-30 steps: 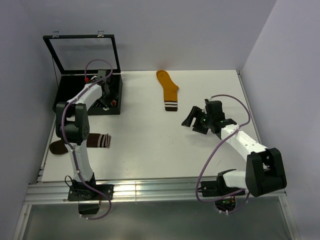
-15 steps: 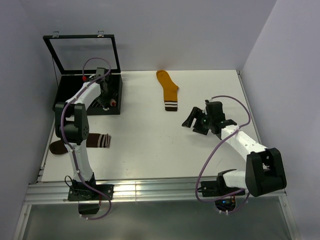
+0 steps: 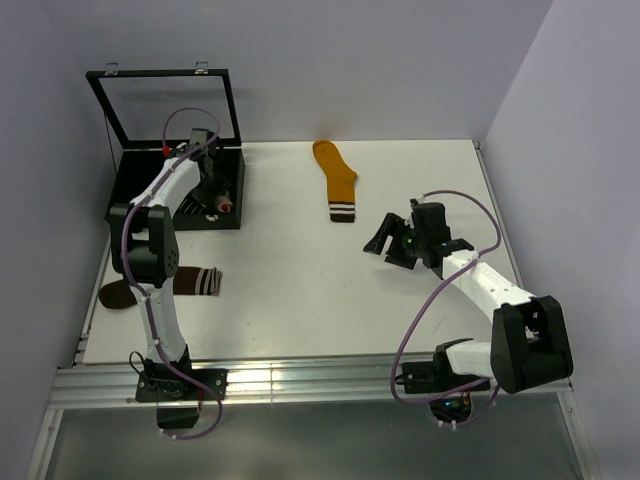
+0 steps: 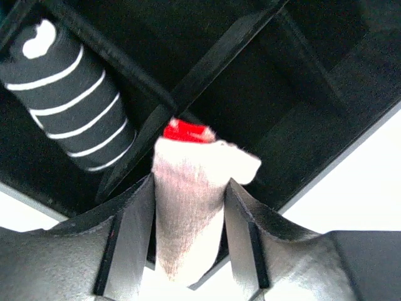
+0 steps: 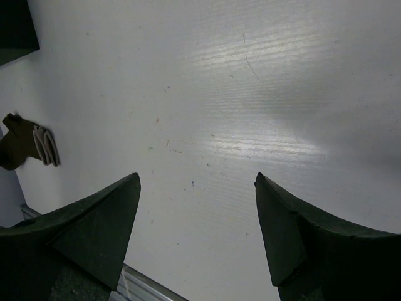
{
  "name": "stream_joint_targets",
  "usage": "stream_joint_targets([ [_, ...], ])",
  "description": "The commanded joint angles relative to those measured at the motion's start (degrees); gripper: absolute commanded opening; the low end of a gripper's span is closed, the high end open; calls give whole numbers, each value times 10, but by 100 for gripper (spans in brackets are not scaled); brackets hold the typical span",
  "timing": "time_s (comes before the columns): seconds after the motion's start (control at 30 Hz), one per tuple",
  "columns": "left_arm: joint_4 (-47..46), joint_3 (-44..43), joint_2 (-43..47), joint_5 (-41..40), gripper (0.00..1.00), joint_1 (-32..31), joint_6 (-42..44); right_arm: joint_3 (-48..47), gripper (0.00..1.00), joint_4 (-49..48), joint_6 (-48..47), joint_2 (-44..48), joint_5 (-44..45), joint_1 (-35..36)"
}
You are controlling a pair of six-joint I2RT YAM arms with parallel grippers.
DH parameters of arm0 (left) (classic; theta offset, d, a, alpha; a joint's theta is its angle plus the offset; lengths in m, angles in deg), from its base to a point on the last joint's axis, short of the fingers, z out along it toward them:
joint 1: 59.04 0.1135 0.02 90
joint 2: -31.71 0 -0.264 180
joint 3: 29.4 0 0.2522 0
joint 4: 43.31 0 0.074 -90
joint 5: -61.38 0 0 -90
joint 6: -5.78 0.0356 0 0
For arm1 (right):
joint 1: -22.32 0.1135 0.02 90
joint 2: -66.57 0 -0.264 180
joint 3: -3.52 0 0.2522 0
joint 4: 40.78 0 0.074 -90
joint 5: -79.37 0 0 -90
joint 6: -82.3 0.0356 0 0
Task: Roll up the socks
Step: Place the sock in the storage box.
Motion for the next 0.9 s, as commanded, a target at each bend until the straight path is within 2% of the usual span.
stream_joint_targets([
  [0.0,19,-44,-29,-19,51,6,11,8,81,-18,-5,10,-5,-6],
  [0.37,87,-43,-78,-39,41,6,34,7,81,-20,-5,5,-9,-6],
  [0.7,99,-67,-123,-22,41,6,46,11,81,-21,-9,13,-13,-7],
  [0.83,100,-76,-102,-22,46,6,50,5,81,-10,-14,32,-3,-8],
  [0.87,99,-76,-88,-19,50,6,50,4,81,-5,-16,35,-1,-8],
])
